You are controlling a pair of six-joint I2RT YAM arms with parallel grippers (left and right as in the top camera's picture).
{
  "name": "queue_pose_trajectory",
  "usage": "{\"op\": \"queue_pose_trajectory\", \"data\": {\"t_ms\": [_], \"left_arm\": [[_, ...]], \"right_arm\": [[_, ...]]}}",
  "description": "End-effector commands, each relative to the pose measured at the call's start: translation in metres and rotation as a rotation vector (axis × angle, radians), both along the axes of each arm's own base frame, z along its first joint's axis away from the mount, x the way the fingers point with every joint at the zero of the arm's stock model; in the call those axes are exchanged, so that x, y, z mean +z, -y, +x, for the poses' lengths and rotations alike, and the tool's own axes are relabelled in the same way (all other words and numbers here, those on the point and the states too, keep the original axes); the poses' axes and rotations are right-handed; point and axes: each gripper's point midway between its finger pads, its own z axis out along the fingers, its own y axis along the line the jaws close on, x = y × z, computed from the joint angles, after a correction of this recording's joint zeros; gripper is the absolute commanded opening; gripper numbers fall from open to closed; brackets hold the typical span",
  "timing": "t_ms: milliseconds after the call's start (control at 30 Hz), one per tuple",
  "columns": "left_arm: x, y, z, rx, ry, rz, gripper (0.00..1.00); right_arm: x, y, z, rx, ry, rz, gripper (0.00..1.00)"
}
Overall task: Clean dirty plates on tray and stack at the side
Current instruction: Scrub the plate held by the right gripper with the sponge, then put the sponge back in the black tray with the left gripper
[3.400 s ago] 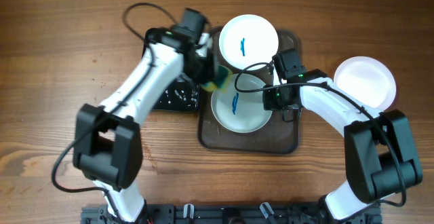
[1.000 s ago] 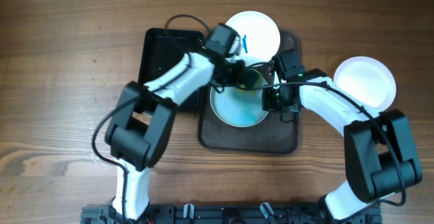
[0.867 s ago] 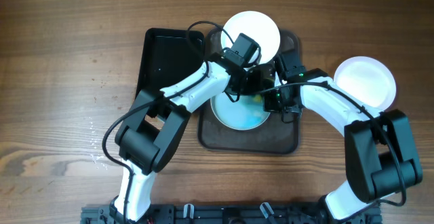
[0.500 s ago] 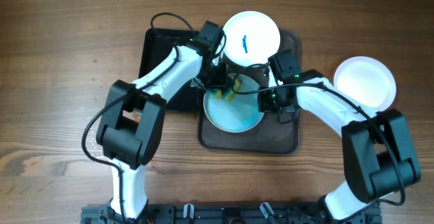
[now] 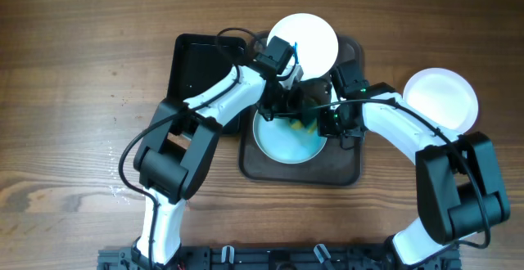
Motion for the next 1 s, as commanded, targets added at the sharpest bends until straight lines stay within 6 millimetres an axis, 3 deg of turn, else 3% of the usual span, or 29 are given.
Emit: {"op": "queue_pose_trajectory", "data": {"t_ms": [0,133,200,300,367,467,533,600,667,733,767,867,933,967], "left_arm": [[-0.024,-0.05,-0.009,0.051,-0.12,0.127,0.04],[-0.01,-0.145,0.023,0.168,0.009,0.435,0.04],[-0.005,-0.144,0.026,0.174,0.027,0.424,0.04],[-0.008,-0.094,0.008,0.088,-0.009,0.296,0.04],[-0.011,-0.041,-0.017,-0.001,-0.062,0.16,0.04],[-0.012,0.015,-0.058,-0.107,-0.17,-0.001,0.04],[-0.009,0.032,-0.079,-0.151,-0.239,-0.065,0.04],[-0.011,0.028,-0.079,-0.147,-0.24,-0.046,0.04],[-0.015,0.005,-0.068,-0.097,-0.241,0.023,0.04],[-0.008,-0.036,-0.048,-0.017,-0.197,0.146,0.04],[0.003,-0.052,-0.037,0.019,-0.157,0.18,0.04],[0.067,-0.082,-0.005,0.127,-0.024,0.105,0.04],[0.109,-0.125,0.022,0.251,0.098,0.089,0.04],[0.113,-0.145,0.031,0.298,0.131,0.124,0.04]], "right_arm": [[-0.022,0.016,-0.016,0.014,-0.056,-0.092,0.04],[-0.022,0.016,-0.016,0.014,-0.054,-0.092,0.04],[-0.022,0.016,-0.016,0.013,-0.054,-0.092,0.04],[-0.022,0.016,-0.016,0.013,-0.053,-0.092,0.04],[-0.022,0.016,-0.015,0.013,-0.052,-0.092,0.04],[-0.022,0.016,-0.015,0.013,-0.053,-0.092,0.04],[-0.022,0.016,-0.015,0.013,-0.053,-0.092,0.04],[-0.022,0.016,-0.015,0.013,-0.053,-0.092,0.04],[-0.022,0.016,-0.016,0.012,-0.056,-0.092,0.04],[-0.022,0.016,-0.016,0.011,-0.056,-0.092,0.04],[-0.022,0.016,-0.016,0.011,-0.056,-0.092,0.05],[-0.022,0.016,-0.016,0.01,-0.056,-0.092,0.04],[-0.022,0.016,-0.016,0.011,-0.057,-0.093,0.04],[-0.022,0.016,-0.017,0.011,-0.058,-0.093,0.04]]}}
